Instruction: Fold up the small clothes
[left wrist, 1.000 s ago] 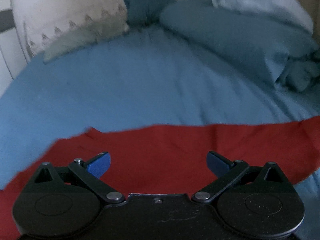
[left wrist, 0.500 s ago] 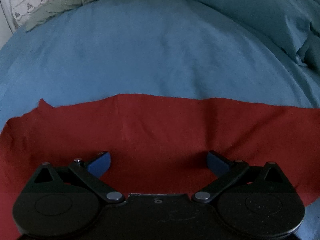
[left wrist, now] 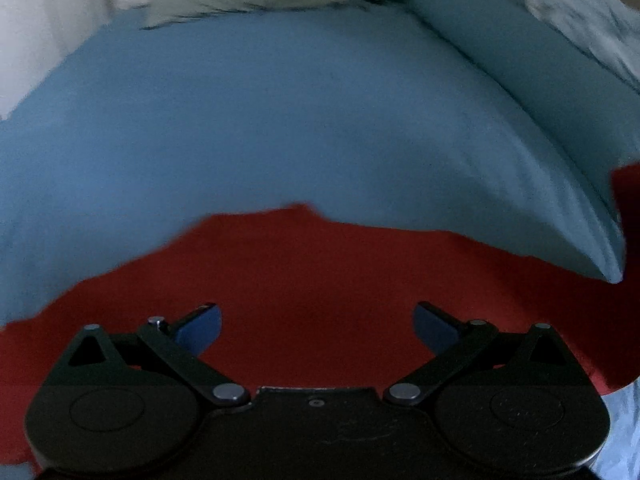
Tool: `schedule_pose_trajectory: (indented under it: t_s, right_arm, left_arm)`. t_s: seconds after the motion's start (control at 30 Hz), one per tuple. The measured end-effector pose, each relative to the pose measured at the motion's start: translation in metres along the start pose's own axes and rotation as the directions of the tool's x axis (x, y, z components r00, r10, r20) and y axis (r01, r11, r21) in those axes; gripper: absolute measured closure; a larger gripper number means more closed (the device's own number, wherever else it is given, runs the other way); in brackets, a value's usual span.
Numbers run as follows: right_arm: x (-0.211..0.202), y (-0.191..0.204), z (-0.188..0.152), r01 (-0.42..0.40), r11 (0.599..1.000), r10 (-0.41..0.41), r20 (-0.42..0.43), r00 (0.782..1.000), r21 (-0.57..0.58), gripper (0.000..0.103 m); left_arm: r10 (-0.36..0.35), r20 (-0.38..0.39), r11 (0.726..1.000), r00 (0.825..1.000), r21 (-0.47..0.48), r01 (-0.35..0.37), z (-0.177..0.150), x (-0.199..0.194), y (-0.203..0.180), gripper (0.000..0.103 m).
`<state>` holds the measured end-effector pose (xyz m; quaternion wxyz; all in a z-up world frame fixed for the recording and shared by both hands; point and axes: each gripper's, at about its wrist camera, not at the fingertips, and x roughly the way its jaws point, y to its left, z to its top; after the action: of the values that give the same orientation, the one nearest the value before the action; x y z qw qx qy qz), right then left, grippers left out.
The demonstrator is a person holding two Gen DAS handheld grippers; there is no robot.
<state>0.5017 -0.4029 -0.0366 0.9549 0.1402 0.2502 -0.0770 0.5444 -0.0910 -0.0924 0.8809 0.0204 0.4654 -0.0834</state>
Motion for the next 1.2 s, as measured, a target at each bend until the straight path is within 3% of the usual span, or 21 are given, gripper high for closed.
schedule_pose_trajectory:
  t_s: [0.03, 0.1, 0.2, 0.23, 0.3, 0.43, 0.47, 0.53, 0.57, 0.6, 0.7, 0.8, 0.87, 1.0, 1.07, 1.2]
  right_arm:
    - [0.010, 0.032, -0.008, -0.087, 0.995, 0.086, -0.036, 0.996, -0.038, 0.081]
    - [0.030, 0.081, -0.034, -0.192, 0.975, 0.178, -0.118, 0.977, -0.111, 0.081]
    - [0.066, 0.138, -0.095, -0.299, 0.931, 0.235, -0.285, 0.929, -0.208, 0.082]
    - [0.078, 0.151, -0.119, -0.318, 0.918, 0.230, -0.336, 0.913, -0.236, 0.082]
    - [0.089, 0.161, -0.146, -0.312, 0.907, 0.192, -0.381, 0.905, -0.284, 0.081]
    - [0.086, 0.160, -0.158, -0.307, 0.897, 0.186, -0.358, 0.915, -0.319, 0.078]
    - [0.085, 0.160, -0.158, -0.311, 0.894, 0.189, -0.358, 0.914, -0.322, 0.073]
    - [0.076, 0.149, -0.156, -0.343, 0.880, 0.210, -0.379, 0.901, -0.328, 0.052]
    - [0.072, 0.148, -0.154, -0.346, 0.874, 0.211, -0.375, 0.903, -0.342, 0.033]
    - [0.067, 0.148, -0.153, -0.342, 0.867, 0.207, -0.363, 0.909, -0.363, 0.025]
    - [0.041, 0.137, -0.145, -0.323, 0.855, 0.183, -0.346, 0.920, -0.405, 0.024]
    - [0.022, 0.117, -0.137, -0.262, 0.880, 0.130, -0.329, 0.935, -0.395, 0.020]
    - [0.011, 0.101, -0.135, -0.211, 0.900, 0.090, -0.311, 0.946, -0.381, 0.017]
    - [0.001, 0.067, -0.138, -0.084, 0.941, -0.014, -0.284, 0.959, -0.329, 0.015]
    - [0.000, 0.051, -0.138, -0.036, 0.957, -0.050, -0.285, 0.957, -0.289, 0.015]
    - [-0.009, 0.028, -0.144, 0.029, 0.973, -0.096, -0.283, 0.954, -0.230, 0.015]
  left_arm:
    - [0.024, 0.005, 1.000, 1.000, -0.019, -0.024, -0.003, -0.005, 0.013, 0.000]
    - [0.083, 0.006, 0.995, 0.997, -0.061, -0.082, -0.015, -0.013, 0.044, 0.000]
    - [0.125, -0.017, 0.985, 0.992, -0.118, -0.126, -0.039, -0.014, 0.077, 0.000]
    - [0.117, -0.030, 0.983, 0.993, -0.138, -0.120, -0.043, -0.011, 0.084, 0.000]
    - [0.085, -0.051, 0.980, 0.995, -0.177, -0.092, -0.053, -0.008, 0.099, 0.000]
    - [0.039, -0.064, 0.977, 0.997, -0.207, -0.052, -0.059, -0.001, 0.106, 0.000]
    - [0.020, -0.065, 0.976, 0.998, -0.215, -0.034, -0.059, -0.001, 0.104, 0.000]
    - [-0.034, -0.063, 0.974, 0.997, -0.225, 0.019, -0.058, 0.000, 0.098, 0.000]
    - [-0.053, -0.062, 0.974, 0.997, -0.225, 0.038, -0.056, 0.000, 0.092, 0.000]
    - [-0.080, -0.060, 0.972, 0.995, -0.225, 0.065, -0.053, -0.001, 0.084, 0.000]
    - [-0.176, -0.045, 0.963, 0.983, -0.215, 0.163, -0.047, -0.002, 0.059, 0.000]
    - [-0.228, -0.037, 0.959, 0.973, -0.183, 0.218, -0.038, 0.010, 0.025, 0.003]
    - [-0.245, -0.036, 0.957, 0.969, -0.172, 0.235, -0.034, 0.027, 0.004, 0.012]
    - [-0.176, -0.027, 0.976, 0.984, -0.133, 0.171, -0.034, 0.053, -0.019, 0.031]
    - [-0.134, -0.003, 0.983, 0.991, -0.128, 0.133, -0.038, 0.054, -0.018, 0.047]
    - [-0.112, 0.027, 0.979, 0.993, -0.168, 0.115, -0.054, 0.042, -0.006, 0.048]
